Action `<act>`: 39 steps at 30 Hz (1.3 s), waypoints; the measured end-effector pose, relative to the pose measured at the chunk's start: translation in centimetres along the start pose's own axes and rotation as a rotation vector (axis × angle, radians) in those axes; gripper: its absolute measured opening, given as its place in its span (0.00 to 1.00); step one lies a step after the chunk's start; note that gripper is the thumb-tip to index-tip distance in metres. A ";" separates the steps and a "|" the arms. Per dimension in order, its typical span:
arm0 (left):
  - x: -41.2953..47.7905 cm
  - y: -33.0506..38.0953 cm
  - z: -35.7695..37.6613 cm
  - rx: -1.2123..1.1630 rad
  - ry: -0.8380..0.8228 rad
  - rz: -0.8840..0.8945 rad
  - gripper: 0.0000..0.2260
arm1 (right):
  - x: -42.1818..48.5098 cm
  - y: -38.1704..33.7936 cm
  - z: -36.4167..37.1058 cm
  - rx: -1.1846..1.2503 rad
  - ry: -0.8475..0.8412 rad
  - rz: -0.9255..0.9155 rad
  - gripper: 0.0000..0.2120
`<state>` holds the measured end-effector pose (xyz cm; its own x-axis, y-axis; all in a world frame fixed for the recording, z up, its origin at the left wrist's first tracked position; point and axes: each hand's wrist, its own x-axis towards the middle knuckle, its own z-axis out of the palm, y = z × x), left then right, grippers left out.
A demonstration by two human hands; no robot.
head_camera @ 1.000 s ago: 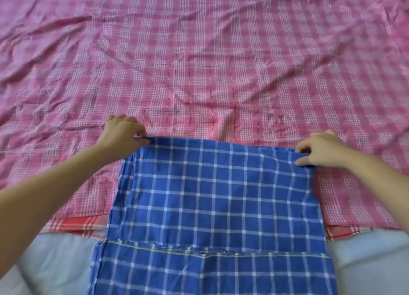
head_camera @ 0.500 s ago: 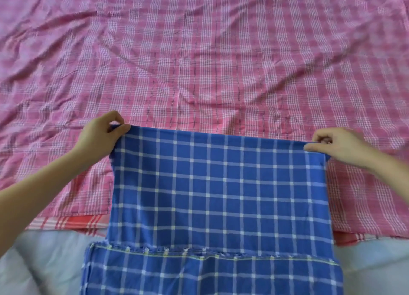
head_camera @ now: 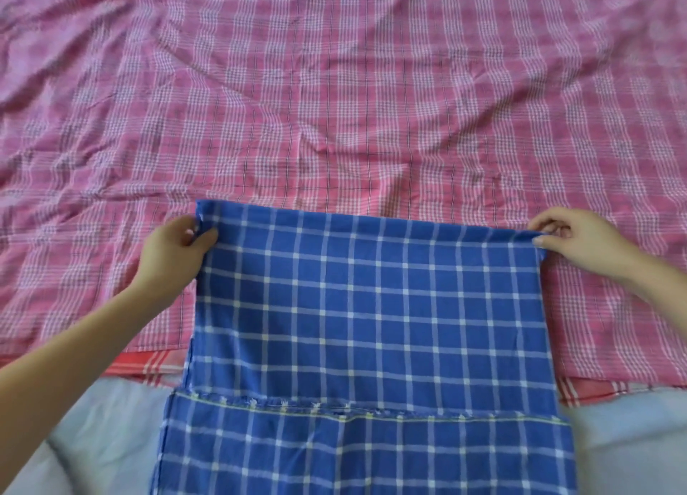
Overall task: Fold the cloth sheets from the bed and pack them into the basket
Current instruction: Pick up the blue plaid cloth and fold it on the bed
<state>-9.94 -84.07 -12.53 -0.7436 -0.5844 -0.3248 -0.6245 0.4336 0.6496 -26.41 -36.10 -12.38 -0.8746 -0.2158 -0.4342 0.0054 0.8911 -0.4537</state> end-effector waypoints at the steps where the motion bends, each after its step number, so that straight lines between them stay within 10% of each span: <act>1: 0.0 0.2 -0.1 0.006 0.053 0.062 0.05 | 0.4 -0.1 0.3 0.013 0.044 0.015 0.11; 10: -0.6 -1.0 2.6 0.166 0.198 -0.026 0.11 | -0.8 -1.5 3.6 -0.189 0.374 0.067 0.12; 13: -3.8 -2.1 1.4 0.346 0.251 0.296 0.09 | -5.8 -2.7 4.3 -0.191 0.433 -0.077 0.09; 16: -7.8 -4.1 0.3 0.390 -0.184 0.534 0.11 | -12.3 -2.8 6.0 -0.140 0.149 -0.060 0.11; 22: -12.1 -7.1 -1.3 0.815 -0.790 0.342 0.11 | -19.4 -0.4 8.6 -0.205 -0.372 0.124 0.40; 28: -13.2 -6.0 -6.2 0.504 -0.635 0.089 0.06 | -22.8 -0.6 4.1 0.295 -0.217 0.141 0.05; 33: -12.8 -2.0 -10.8 -0.108 -0.371 0.026 0.03 | -22.1 -0.5 -1.1 0.710 -0.085 0.157 0.36; 39: -4.3 2.7 -8.5 -0.317 -0.037 0.025 0.04 | -11.0 -4.8 -2.8 0.755 0.262 0.155 0.06</act>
<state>-6.39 -86.18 -3.55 -0.7698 -0.5484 -0.3267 -0.5044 0.2088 0.8379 -18.17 -36.86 -3.23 -0.9216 0.0721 -0.3813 0.3794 0.3740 -0.8463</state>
